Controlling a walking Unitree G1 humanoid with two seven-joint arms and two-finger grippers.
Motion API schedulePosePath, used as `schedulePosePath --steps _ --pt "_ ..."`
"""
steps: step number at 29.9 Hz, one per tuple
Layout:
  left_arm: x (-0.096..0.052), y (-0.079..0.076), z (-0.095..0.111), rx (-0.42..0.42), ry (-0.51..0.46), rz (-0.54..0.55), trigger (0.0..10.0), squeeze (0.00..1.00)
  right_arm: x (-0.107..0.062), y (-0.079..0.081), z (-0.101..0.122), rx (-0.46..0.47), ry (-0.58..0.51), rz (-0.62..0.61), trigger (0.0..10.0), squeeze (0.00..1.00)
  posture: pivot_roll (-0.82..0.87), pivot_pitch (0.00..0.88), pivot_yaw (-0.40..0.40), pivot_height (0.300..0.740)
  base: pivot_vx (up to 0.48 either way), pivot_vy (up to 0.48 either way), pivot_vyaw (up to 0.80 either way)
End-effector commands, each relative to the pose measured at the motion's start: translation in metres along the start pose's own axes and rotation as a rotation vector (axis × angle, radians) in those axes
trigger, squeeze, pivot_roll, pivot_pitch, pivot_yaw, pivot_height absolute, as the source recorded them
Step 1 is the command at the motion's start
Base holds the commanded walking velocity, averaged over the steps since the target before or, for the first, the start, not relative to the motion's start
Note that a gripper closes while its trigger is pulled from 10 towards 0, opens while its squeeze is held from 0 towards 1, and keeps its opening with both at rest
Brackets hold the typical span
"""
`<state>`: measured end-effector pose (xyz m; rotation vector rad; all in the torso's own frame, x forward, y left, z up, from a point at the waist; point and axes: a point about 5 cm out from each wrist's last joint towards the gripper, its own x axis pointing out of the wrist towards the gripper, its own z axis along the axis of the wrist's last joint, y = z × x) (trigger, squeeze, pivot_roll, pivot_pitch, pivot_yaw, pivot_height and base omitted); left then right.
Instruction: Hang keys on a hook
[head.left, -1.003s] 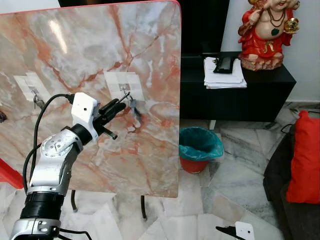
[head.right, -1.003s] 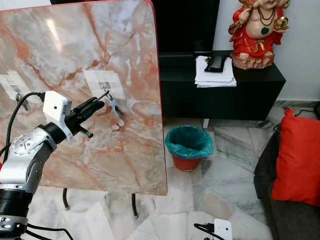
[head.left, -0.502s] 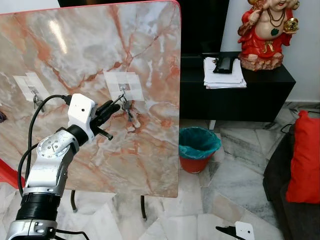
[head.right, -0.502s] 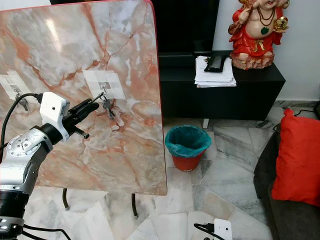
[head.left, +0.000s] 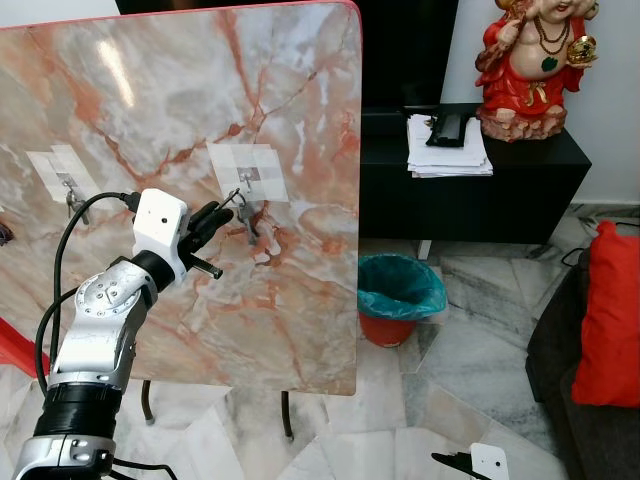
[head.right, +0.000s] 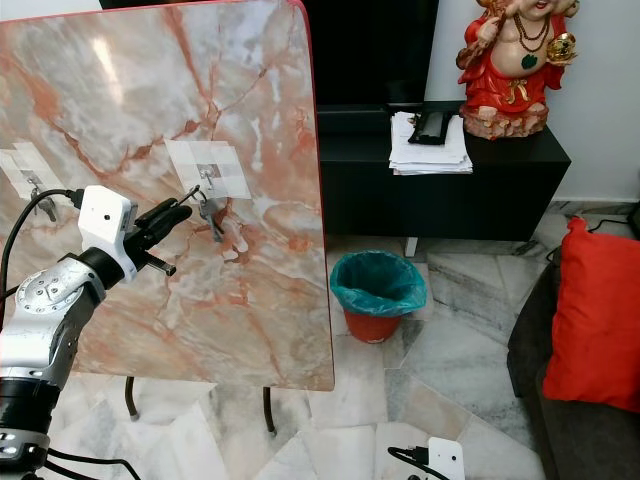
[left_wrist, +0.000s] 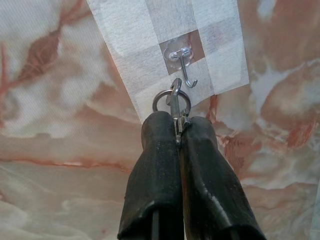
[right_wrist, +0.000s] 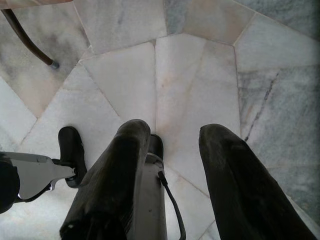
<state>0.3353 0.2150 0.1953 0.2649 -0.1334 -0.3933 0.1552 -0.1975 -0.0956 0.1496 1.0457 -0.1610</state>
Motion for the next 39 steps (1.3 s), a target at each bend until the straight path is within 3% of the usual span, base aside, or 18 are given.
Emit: schedulePosePath --steps 1,39 --pt "0.002 0.003 0.006 0.009 -0.032 0.013 10.0 0.0 0.0 0.002 -0.001 -0.006 0.007 0.006 10.0 0.0 0.04 0.0 0.044 0.74 0.0 0.0 0.0" --pt "0.013 -0.005 0.011 0.0 -0.063 -0.025 10.0 0.0 0.0 0.003 -0.001 -0.001 0.005 0.007 10.0 0.0 0.04 0.0 0.049 0.74 0.0 0.0 0.0"
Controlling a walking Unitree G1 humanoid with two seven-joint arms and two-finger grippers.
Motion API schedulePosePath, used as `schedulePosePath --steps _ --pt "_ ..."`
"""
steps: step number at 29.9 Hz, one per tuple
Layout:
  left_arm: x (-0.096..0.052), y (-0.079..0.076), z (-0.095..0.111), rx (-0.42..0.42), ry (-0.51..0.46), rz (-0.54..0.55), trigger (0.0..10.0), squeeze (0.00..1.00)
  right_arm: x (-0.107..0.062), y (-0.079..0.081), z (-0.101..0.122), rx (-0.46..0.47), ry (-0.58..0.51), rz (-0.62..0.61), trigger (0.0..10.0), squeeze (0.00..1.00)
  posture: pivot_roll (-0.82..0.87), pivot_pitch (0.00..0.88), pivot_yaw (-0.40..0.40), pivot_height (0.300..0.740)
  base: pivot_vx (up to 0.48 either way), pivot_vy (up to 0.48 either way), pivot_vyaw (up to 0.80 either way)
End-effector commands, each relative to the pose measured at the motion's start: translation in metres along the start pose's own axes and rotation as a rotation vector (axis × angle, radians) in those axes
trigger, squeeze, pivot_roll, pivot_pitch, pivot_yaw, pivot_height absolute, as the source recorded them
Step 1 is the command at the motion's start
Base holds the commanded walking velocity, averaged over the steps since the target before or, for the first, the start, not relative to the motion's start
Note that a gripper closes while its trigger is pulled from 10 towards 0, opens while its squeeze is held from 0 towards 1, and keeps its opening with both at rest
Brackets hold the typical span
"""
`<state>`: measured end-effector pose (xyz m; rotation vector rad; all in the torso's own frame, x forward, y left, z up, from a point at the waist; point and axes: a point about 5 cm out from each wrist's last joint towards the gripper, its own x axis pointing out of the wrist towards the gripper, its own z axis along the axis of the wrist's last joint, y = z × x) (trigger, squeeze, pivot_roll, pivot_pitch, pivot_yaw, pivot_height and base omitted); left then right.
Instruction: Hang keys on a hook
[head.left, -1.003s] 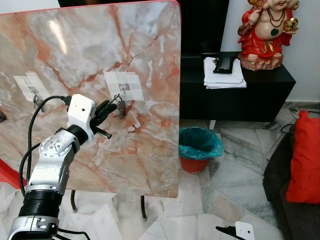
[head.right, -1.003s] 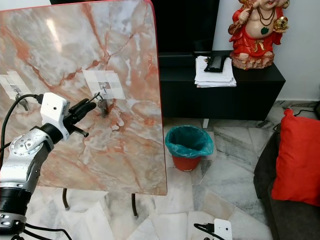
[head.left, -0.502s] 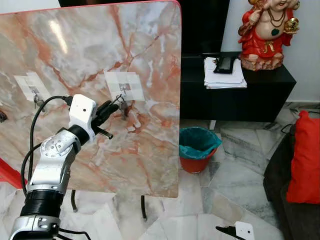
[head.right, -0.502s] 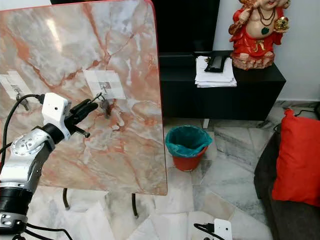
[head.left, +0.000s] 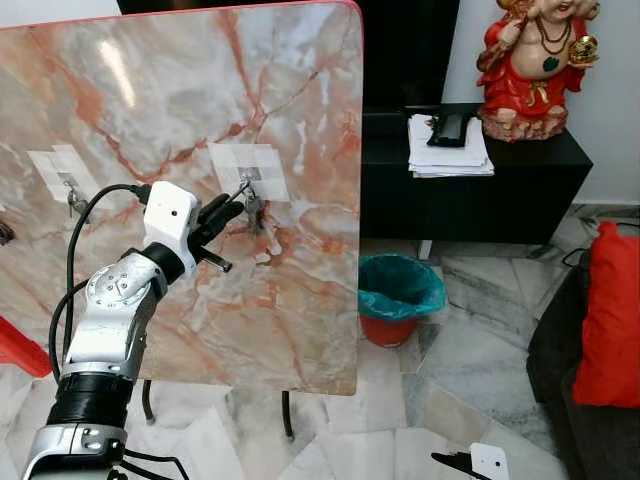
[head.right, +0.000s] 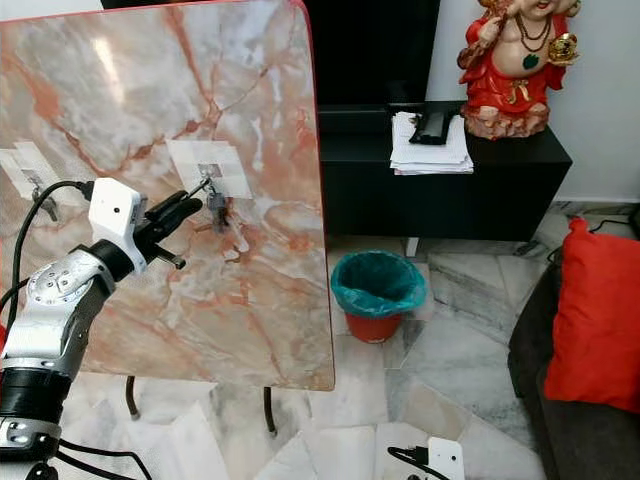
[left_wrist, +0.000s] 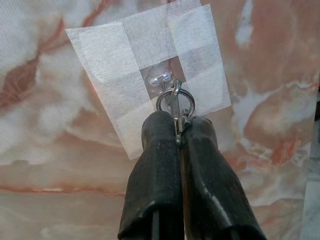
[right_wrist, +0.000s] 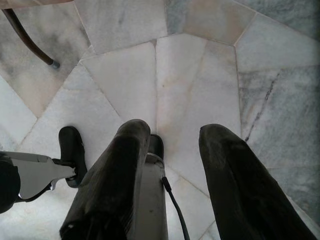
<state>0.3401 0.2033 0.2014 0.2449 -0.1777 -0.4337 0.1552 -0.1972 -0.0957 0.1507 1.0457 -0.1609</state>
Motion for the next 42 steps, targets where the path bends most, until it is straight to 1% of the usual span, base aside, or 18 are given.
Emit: schedulePosePath --steps 1,12,20,33,39,40,41,42 --pt "0.0032 0.0017 0.0033 0.013 -0.011 0.007 10.0 0.0 0.0002 0.0025 -0.0005 -0.002 0.004 0.007 10.0 0.0 0.04 0.0 0.049 0.74 0.0 0.0 0.0" --pt "0.0008 0.0083 -0.0016 0.039 0.026 0.053 10.0 0.0 0.0002 0.0027 -0.0006 -0.002 0.005 0.008 10.0 0.0 0.04 0.0 0.048 0.74 0.0 0.0 0.0" --pt "0.0011 0.0091 -0.0025 0.04 0.024 0.072 10.0 0.0 0.0003 0.0027 -0.0004 -0.004 0.006 0.008 10.0 0.0 0.04 0.0 0.048 0.74 0.0 0.0 0.0" --pt "0.0008 0.0091 -0.0023 0.038 0.017 0.074 10.0 0.0 0.0003 0.0033 -0.0005 -0.004 0.006 0.01 10.0 0.0 0.04 0.0 0.05 0.74 0.0 0.0 0.0" --pt "-0.0025 0.0057 -0.0037 0.051 0.02 0.043 10.0 0.0 0.0003 0.0034 -0.0005 -0.002 0.006 0.01 10.0 0.0 0.05 0.0 0.049 0.74 0.0 0.0 0.0" --pt "-0.0028 0.006 -0.0035 0.052 0.019 0.042 10.0 0.09 0.0003 0.0034 -0.0005 -0.003 0.006 0.01 10.0 0.0 0.05 0.0 0.05 0.74 0.0 0.0 0.0" --pt "-0.0028 0.006 -0.0035 0.052 0.019 0.042 10.0 0.09 0.0003 0.0034 -0.0005 -0.003 0.006 0.01 10.0 0.0 0.05 0.0 0.05 0.74 0.0 0.0 0.0" --pt "-0.0028 0.006 -0.0034 0.054 0.02 0.037 10.0 0.16 0.0003 0.0033 -0.0005 -0.003 0.006 0.01 10.0 0.0 0.05 0.0 0.049 0.74 0.0 0.0 0.0"
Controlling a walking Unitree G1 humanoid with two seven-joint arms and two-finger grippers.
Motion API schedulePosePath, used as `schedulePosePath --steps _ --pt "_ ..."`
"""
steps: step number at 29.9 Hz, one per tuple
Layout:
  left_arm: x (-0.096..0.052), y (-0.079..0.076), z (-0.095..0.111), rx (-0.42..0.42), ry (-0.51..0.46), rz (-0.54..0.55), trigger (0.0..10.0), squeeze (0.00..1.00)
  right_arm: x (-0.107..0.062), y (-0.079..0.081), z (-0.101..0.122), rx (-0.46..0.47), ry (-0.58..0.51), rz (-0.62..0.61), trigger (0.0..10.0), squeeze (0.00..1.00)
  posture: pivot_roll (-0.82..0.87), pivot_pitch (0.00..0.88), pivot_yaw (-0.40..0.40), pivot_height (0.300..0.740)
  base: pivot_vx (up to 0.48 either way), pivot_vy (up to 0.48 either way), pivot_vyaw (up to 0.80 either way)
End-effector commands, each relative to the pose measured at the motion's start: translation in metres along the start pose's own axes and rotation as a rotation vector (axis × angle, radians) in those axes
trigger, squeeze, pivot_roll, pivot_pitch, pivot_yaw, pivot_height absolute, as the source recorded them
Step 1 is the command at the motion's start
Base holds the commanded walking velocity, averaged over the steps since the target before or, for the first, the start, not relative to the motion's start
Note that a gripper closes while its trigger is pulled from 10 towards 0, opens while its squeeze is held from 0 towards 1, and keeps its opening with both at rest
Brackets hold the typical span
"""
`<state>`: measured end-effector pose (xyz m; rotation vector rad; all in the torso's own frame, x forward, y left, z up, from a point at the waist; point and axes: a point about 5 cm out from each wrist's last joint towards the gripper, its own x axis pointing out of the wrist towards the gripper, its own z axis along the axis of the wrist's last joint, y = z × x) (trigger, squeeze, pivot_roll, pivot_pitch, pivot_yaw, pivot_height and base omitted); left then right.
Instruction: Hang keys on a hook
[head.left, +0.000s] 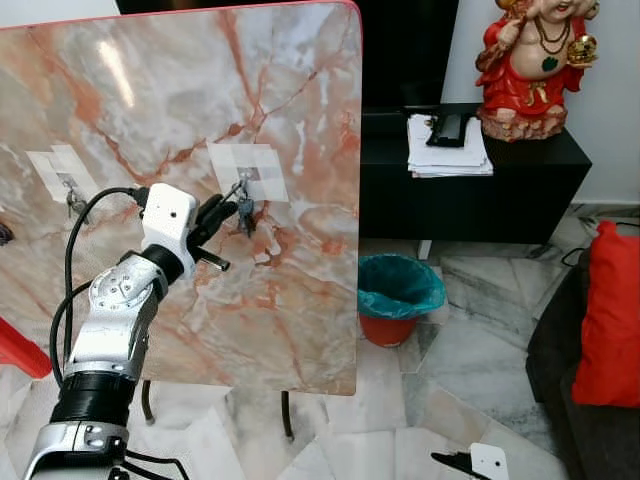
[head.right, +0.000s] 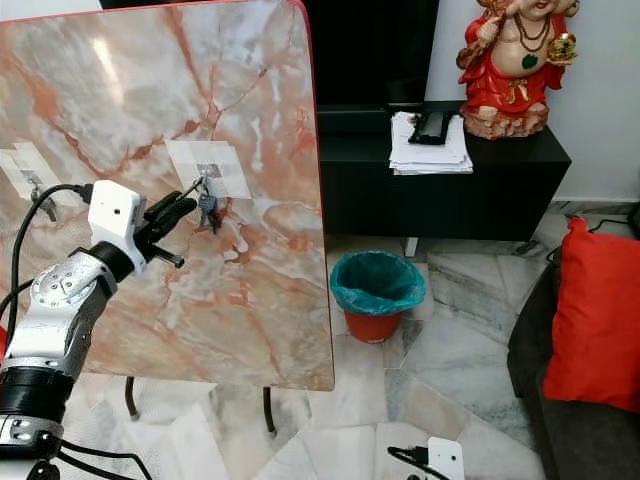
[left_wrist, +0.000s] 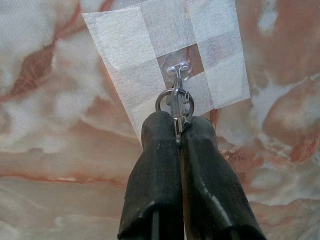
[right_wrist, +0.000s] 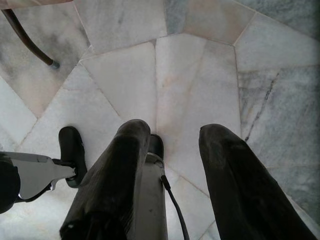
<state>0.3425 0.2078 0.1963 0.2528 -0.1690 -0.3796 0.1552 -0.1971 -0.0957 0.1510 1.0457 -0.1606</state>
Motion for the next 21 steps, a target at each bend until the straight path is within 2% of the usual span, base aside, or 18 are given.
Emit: schedulePosePath --steps 1,2,3,4,5,21 --pt "-0.0025 0.0025 0.0028 0.044 0.001 -0.018 10.0 0.38 0.0003 0.0033 -0.0004 -0.004 0.006 0.01 10.0 0.0 0.05 0.0 0.049 0.74 0.0 0.0 0.0" --pt "-0.0026 0.0023 0.0029 0.043 0.0 -0.021 10.0 0.38 0.0003 0.0033 -0.0004 -0.004 0.006 0.01 10.0 0.0 0.05 0.0 0.049 0.74 0.0 0.0 0.0" --pt "-0.003 0.002 0.0024 0.041 0.001 -0.024 10.0 0.58 0.0003 0.0032 -0.0004 -0.005 0.006 0.01 10.0 0.0 0.05 0.0 0.049 0.74 0.0 0.0 0.0" --pt "-0.0034 0.0018 0.0018 0.039 0.003 -0.026 10.0 0.58 0.0003 0.0032 -0.0003 -0.004 0.006 0.01 10.0 0.0 0.05 0.0 0.048 0.74 0.0 0.0 0.0" --pt "-0.0037 0.0017 0.0014 0.038 0.005 -0.027 10.0 1.0 0.0004 0.0032 -0.0003 -0.004 0.006 0.01 10.0 0.0 0.05 0.0 0.048 0.74 0.0 0.0 0.0" --pt "-0.0121 0.0056 -0.0016 0.043 0.021 -0.036 10.0 1.0 0.0003 0.0026 -0.0002 -0.007 0.006 0.01 10.0 0.0 0.05 0.0 0.044 0.74 0.0 0.0 0.0"
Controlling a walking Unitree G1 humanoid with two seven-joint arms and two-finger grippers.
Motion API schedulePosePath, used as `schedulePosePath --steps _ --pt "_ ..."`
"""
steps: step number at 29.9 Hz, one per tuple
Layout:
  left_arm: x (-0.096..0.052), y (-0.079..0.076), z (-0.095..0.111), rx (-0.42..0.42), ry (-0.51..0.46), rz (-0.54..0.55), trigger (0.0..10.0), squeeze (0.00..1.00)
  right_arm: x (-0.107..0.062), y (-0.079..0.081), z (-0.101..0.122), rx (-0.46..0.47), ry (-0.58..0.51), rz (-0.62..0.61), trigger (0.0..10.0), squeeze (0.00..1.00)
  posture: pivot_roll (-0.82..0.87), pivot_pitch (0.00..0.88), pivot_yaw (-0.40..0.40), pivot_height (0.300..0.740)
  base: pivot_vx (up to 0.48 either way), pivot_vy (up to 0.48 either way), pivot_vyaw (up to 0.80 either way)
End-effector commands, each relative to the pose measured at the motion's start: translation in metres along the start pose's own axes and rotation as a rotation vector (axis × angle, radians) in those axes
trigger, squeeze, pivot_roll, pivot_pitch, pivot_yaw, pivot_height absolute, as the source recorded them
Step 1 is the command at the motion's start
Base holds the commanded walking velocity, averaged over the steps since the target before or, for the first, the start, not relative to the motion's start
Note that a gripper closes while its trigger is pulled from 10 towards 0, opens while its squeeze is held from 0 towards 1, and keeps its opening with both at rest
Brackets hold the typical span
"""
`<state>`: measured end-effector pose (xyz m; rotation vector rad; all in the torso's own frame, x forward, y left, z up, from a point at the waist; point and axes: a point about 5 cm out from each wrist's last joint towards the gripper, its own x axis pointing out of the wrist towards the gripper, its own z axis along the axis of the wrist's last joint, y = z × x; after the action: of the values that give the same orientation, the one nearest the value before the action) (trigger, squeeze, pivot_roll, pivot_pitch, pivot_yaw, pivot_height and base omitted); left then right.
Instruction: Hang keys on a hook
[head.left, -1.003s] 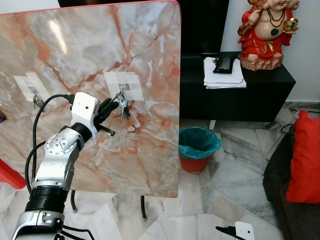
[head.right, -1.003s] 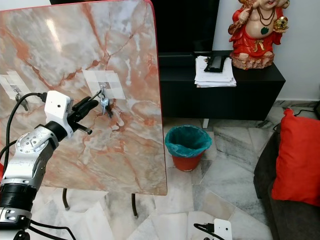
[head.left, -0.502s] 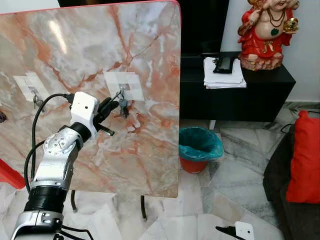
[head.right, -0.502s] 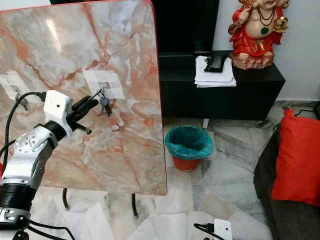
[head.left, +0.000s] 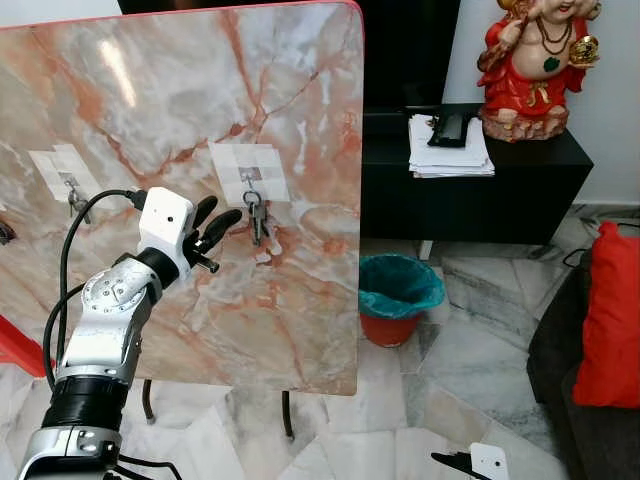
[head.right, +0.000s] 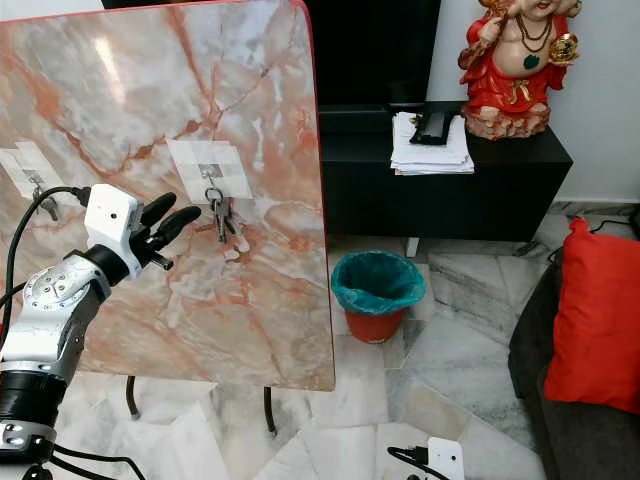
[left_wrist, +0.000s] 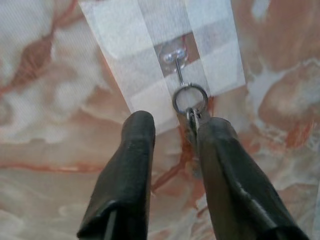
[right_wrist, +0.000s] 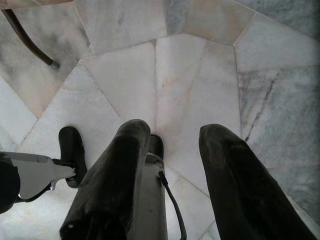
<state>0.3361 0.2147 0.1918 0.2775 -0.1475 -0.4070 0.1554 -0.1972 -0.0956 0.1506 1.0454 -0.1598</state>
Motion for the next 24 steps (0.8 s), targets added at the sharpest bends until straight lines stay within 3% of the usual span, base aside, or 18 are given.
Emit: schedulePosePath --steps 1,6,13,14,15,16,17,18,19,22,24 --pt "-0.007 0.004 0.001 0.025 0.003 -0.002 10.0 1.0 0.0 0.003 0.0 -0.006 0.006 0.009 10.0 0.0 0.05 0.0 0.044 0.74 0.0 0.0 0.0" --pt "-0.02 0.004 -0.001 -0.006 0.002 -0.001 10.0 1.0 0.0 0.003 0.0 -0.005 0.006 0.01 10.0 0.0 0.05 0.0 0.044 0.74 0.0 0.0 0.0" --pt "-0.051 0.004 -0.012 -0.129 0.019 0.038 10.0 1.0 0.0 0.002 0.0 -0.008 0.006 0.009 10.0 0.0 0.05 0.0 0.042 0.74 0.0 0.0 0.0" --pt "-0.059 0.003 -0.022 -0.154 0.057 0.055 10.0 0.64 0.0 0.001 0.0 -0.009 0.006 0.008 10.0 0.0 0.06 0.0 0.042 0.74 0.0 0.0 0.0" --pt "-0.064 0.002 -0.029 -0.171 0.083 0.067 10.0 0.64 0.0 0.001 0.0 -0.009 0.006 0.008 10.0 0.0 0.06 0.0 0.042 0.74 0.0 0.0 0.0" --pt "-0.069 0.001 -0.037 -0.182 0.118 0.074 10.0 0.07 0.0 0.001 0.0 -0.009 0.006 0.008 10.0 0.0 0.06 0.0 0.04 0.74 0.0 0.0 0.0" --pt "-0.079 -0.006 -0.06 -0.226 0.195 0.099 10.0 0.0 0.0 0.001 0.001 -0.011 0.006 0.008 10.0 0.0 0.06 0.0 0.039 0.74 0.0 0.0 0.0" --pt "-0.079 -0.006 -0.06 -0.226 0.195 0.099 10.0 0.0 0.0 0.001 0.001 -0.011 0.006 0.008 10.0 0.0 0.06 0.0 0.039 0.74 0.0 0.0 0.0" --pt "-0.083 -0.014 -0.078 -0.261 0.252 0.122 10.0 0.0 0.0 0.001 0.001 -0.015 0.007 0.008 10.0 0.0 0.06 0.0 0.037 0.74 0.0 0.0 0.0" --pt "-0.081 -0.03 -0.101 -0.339 0.313 0.157 10.0 0.0 0.0 0.001 0.001 -0.026 0.009 0.01 10.0 0.0 0.06 0.0 0.036 0.74 0.0 0.0 0.0" --pt "-0.077 -0.043 -0.116 -0.344 0.376 0.161 10.0 0.0 0.0 0.001 0.001 -0.023 0.008 0.009 10.0 0.0 0.05 0.0 0.036 0.74 0.0 0.0 0.0"
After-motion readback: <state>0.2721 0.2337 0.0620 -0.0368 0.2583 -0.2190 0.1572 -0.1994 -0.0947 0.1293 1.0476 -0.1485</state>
